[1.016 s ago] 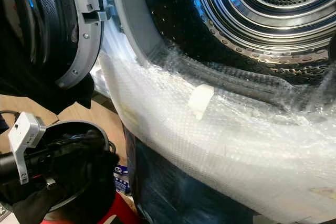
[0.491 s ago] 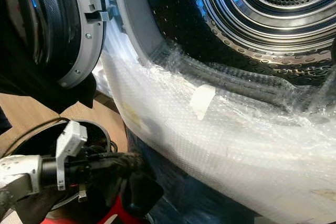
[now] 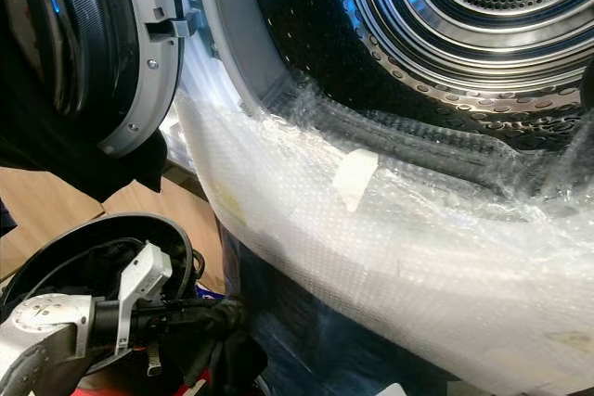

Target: Clothes washing

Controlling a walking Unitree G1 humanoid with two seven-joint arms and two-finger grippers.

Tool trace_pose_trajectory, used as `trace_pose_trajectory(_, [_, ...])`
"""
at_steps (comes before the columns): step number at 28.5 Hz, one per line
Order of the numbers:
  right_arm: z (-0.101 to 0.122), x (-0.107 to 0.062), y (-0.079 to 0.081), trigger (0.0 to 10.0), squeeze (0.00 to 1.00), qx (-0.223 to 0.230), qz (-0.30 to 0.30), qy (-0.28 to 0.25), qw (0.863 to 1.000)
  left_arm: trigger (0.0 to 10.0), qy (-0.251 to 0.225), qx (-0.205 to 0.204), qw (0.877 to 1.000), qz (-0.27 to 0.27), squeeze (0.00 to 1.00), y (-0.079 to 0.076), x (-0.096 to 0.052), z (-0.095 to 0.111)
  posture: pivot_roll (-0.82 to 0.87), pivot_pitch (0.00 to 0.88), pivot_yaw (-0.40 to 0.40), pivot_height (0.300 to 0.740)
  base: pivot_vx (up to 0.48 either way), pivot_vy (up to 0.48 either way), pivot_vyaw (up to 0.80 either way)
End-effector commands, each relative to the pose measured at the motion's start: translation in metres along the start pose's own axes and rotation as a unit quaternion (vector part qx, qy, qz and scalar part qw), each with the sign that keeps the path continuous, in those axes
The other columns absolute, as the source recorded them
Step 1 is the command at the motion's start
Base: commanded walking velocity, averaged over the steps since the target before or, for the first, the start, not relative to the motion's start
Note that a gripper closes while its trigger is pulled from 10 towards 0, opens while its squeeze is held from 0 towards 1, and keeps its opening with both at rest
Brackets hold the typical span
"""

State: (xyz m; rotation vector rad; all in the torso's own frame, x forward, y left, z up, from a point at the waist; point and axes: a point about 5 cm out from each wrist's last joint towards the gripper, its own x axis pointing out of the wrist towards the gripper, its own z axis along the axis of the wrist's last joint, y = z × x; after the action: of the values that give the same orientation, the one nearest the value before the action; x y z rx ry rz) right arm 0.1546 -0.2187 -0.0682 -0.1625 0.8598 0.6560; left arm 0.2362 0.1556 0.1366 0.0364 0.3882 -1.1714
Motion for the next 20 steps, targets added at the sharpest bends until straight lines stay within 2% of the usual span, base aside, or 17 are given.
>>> trace_pose_trajectory(1, [0.002,-0.006,0.003,10.0,0.0,-0.012,0.052,-0.019,0.998,0.0,0.007,0.008,1.0,-0.002,0.0,0.002,0.002,-0.001,0.03,0.043,-0.024,0.74,0.0,0.0,0.0])
trace_pose_trajectory(3, [0.004,-0.008,0.005,10.0,0.0,-0.011,0.066,-0.027,0.997,0.0,0.006,0.008,1.0,-0.006,0.0,0.001,0.004,-0.001,0.03,0.043,-0.025,0.74,0.0,0.0,0.0])
trace_pose_trajectory(6, [0.031,-0.02,0.012,10.0,0.0,0.005,0.128,-0.111,0.986,0.0,0.012,0.008,0.999,-0.039,0.0,-0.003,0.019,-0.005,0.02,0.042,-0.017,0.74,0.0,0.0,0.0])
trace_pose_trajectory(8, [0.035,-0.021,0.011,10.0,0.0,0.002,0.129,-0.122,0.984,0.0,0.012,0.008,0.999,-0.044,0.0,-0.004,0.022,-0.006,0.02,0.042,-0.015,0.74,0.0,0.0,0.0])
trace_pose_trajectory(11, [0.055,-0.027,0.014,10.0,0.0,-0.024,0.133,-0.157,0.978,0.0,0.004,-0.008,0.996,-0.086,0.0,-0.015,0.034,-0.009,-0.01,0.039,-0.006,0.74,0.0,0.0,0.0])
trace_pose_trajectory(12, [0.058,-0.028,0.015,10.0,0.27,-0.025,0.137,-0.163,0.977,0.0,0.004,-0.01,0.996,-0.089,0.0,-0.015,0.037,-0.011,-0.01,0.039,-0.006,0.74,0.0,0.0,0.0])
trace_pose_trajectory(13, [0.062,-0.031,0.017,10.0,0.72,-0.026,0.14,-0.172,0.975,0.0,0.008,-0.011,0.996,-0.093,0.0,-0.016,0.04,-0.012,-0.01,0.038,-0.006,0.74,0.0,0.0,0.0])
trace_pose_trajectory(14, [0.063,-0.031,0.017,10.0,0.72,-0.027,0.141,-0.174,0.974,0.0,0.009,-0.011,0.995,-0.094,0.0,-0.016,0.041,-0.013,-0.01,0.038,-0.006,0.74,0.0,0.0,0.0])
trace_pose_trajectory(15, [0.064,-0.033,0.017,10.0,1.0,-0.023,0.142,-0.179,0.973,0.0,0.009,-0.011,0.995,-0.098,0.0,-0.017,0.044,-0.014,-0.01,0.036,-0.008,0.74,0.0,0.0,0.0])
trace_pose_trajectory(17, [0.068,-0.039,0.02,10.0,1.0,-0.017,0.152,-0.188,0.97,0.0,0.01,-0.01,0.994,-0.109,0.0,-0.019,0.05,-0.016,-0.02,0.031,-0.006,0.74,0.0,0.0,0.0])
trace_pose_trajectory(19, [0.068,-0.045,0.024,10.0,0.0,-0.02,0.173,-0.184,0.968,0.0,0.006,-0.012,0.993,-0.121,0.0,-0.022,0.06,-0.016,-0.02,0.028,-0.004,0.74,0.0,0.0,0.0])
trace_pose_trajectory(20, [0.068,-0.045,0.024,10.0,0.0,-0.022,0.174,-0.182,0.968,0.0,0.004,-0.013,0.992,-0.122,0.0,-0.022,0.062,-0.015,-0.02,0.028,-0.004,0.74,0.0,0.0,0.0])
